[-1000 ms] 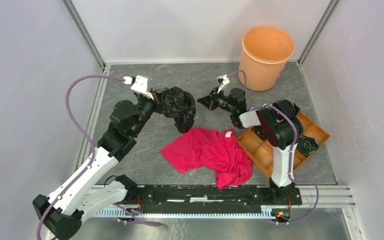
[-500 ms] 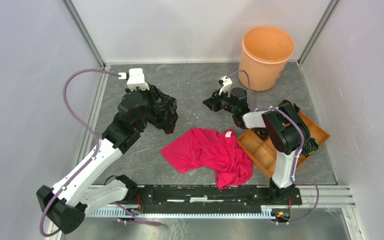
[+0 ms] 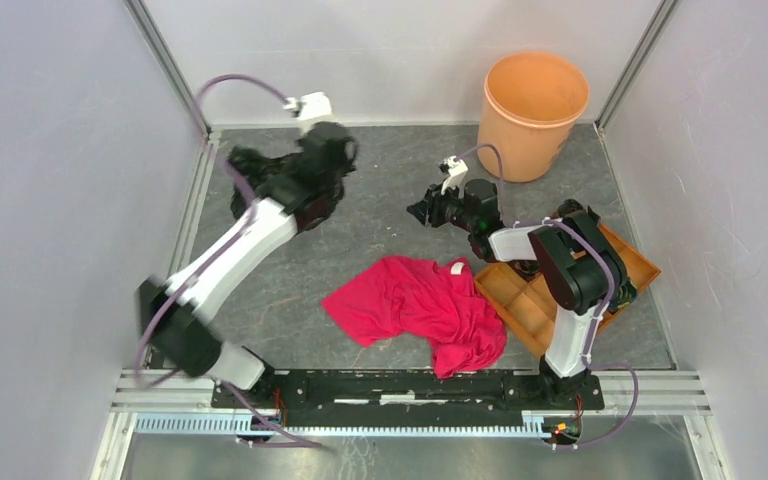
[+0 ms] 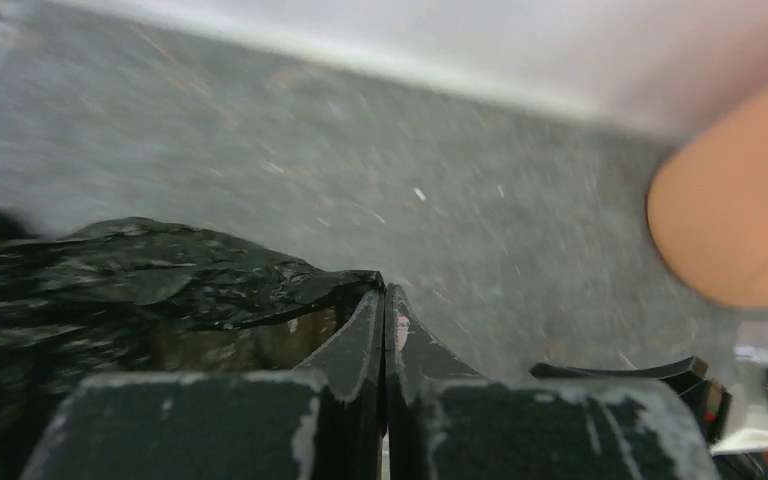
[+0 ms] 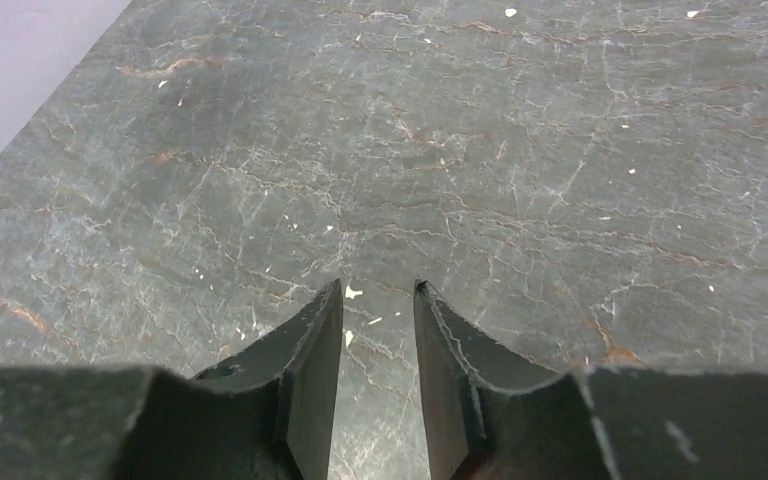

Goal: Put the trash bags into the trash bin

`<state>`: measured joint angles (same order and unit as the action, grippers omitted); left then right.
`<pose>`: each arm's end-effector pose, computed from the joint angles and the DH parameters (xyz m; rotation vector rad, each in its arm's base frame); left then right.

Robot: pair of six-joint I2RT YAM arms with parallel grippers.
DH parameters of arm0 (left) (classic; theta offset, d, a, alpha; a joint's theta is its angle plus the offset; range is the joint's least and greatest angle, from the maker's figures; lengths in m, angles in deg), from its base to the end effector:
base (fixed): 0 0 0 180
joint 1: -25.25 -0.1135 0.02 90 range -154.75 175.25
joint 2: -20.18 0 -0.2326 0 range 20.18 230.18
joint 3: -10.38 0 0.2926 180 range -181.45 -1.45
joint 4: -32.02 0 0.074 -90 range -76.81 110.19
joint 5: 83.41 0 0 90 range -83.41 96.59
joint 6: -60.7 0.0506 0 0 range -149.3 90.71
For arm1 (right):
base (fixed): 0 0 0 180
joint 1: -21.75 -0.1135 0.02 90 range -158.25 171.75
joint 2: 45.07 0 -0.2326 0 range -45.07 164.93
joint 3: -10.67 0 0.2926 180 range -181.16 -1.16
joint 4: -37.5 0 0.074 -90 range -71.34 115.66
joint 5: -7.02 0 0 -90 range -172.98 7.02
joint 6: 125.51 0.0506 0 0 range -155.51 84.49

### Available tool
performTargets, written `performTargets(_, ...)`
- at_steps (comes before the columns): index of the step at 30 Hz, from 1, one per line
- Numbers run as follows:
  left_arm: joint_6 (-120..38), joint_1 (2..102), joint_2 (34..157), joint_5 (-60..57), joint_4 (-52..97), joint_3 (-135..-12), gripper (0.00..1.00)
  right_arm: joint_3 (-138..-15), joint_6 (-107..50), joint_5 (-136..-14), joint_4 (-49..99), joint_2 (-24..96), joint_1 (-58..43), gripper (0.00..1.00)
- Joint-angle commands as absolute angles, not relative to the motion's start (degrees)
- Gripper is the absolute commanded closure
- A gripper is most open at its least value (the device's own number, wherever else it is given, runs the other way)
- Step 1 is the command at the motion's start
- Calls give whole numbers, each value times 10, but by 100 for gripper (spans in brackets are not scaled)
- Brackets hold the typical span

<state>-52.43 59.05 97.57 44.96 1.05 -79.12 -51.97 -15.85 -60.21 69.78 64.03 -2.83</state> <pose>0.3190 -0.1758 0.3651 -0.2745 1.8067 -0.0620 0.3689 0.1903 0.0916 -0.3734 1.8567 0.8977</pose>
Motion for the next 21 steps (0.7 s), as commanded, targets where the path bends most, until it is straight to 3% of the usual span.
performTargets(1,-670,587,1168,283,-28,-870,98,-503,-185,-618,726,593,-26,60)
performTargets(4,-689,588,1239,218,-43,-943,98,-497,-194,-616,730,589,-24,58)
performTargets(7,-686,588,1245,142,17,-933,95,-499,-173,-593,753,605,-18,56)
performTargets(8,-681,588,1241,116,37,-923,88,-502,-162,-582,757,609,-15,56)
performTargets(9,-674,588,1234,95,50,-914,72,-502,-154,-576,763,612,-10,55)
performTargets(12,-648,588,1195,77,50,-871,41,-491,-144,-579,768,604,1,55)
performTargets(13,-637,587,1178,85,48,-848,34,-487,-144,-581,767,600,5,54)
performTargets(17,-579,585,1051,145,9,-755,13,-493,-157,-564,761,597,10,46)
performTargets(21,-519,566,944,229,-64,-697,2,-510,-139,-547,773,612,-2,32)
